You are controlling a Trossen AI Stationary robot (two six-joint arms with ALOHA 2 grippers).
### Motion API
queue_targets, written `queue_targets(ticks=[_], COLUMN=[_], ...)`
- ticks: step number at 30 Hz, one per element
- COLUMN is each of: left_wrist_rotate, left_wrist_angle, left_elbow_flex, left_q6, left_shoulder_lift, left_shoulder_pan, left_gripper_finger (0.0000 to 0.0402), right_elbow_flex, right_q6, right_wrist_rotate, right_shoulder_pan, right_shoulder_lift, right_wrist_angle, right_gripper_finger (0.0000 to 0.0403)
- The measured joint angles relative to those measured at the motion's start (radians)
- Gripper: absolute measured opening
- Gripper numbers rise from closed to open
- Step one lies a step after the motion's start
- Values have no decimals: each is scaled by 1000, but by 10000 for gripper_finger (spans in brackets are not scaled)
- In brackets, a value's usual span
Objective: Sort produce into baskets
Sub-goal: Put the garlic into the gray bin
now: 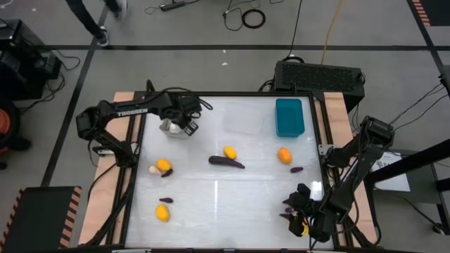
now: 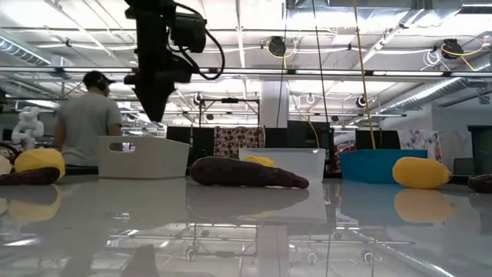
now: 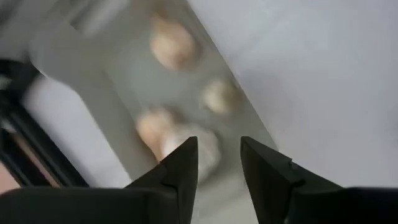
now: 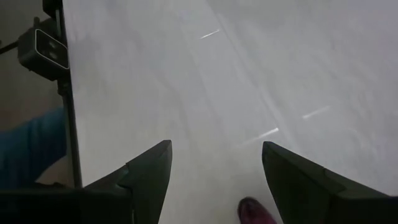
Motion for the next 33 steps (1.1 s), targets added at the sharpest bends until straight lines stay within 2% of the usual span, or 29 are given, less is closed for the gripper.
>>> queue_targets(ticks=[6, 8, 15, 17, 24, 33], left_wrist_rotate=[293, 350, 314, 300, 334, 347], left_wrist_angle=[-176, -215, -281, -223, 202, 500], left_elbow_flex=[73, 73, 57, 32, -42, -46], left_q6=[-42, -99, -193, -189, -130, 81], left_shoulder_lift=[-49, -65, -75, -75, -72, -69], left_shoulder_pan=[-80, -130, -320, -366, -501, -615], left_gripper_finger=[129, 129, 129, 129, 129, 129], right_elbow_flex=[0, 0, 0, 0, 0, 0], right_q6=[-4, -4, -4, -6, -29, -67], right_wrist_rotate=[0, 0, 0, 0, 0, 0], right_shoulder_pan=[0, 0, 0, 0, 0, -14], right_shoulder_lift=[7, 7, 7, 7, 7, 1], right_wrist_angle=[8, 8, 18, 31, 44, 27], right_gripper_finger=[242, 242, 242, 242, 242, 242])
